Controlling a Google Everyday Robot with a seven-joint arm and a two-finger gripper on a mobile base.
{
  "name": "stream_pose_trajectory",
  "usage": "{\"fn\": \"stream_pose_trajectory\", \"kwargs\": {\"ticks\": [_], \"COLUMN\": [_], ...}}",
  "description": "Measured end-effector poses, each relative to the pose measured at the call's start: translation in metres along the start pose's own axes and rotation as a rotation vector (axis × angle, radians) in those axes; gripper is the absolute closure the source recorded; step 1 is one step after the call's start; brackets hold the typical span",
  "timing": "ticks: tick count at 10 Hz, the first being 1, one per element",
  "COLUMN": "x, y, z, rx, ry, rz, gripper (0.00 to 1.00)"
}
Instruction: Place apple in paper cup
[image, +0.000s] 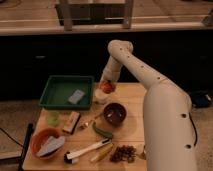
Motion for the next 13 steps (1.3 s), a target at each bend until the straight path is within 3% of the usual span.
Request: {"fn": "stream_pose_trajectory", "kwargs": {"ticks": [2,3,9,10,13], "x": [0.0021,0.0029,0.0046,0.0049,0.0068], "y": [-0.0026,-0.0038,-0.0074,-0.0065,-0.0033], "z": [0.0004,0.0013,0.0057,0.0052,0.0028], "rx": [-0.008,-0.014,-0.031,-0.030,-0.026], "ry": [-0.004,-0.007,0.000,0.003,0.019], "rz": [-0.008,-0.014,-0.033,-0.032,-0.020], "gripper": [0.95,0.89,0.26,0.21,0.20]}}
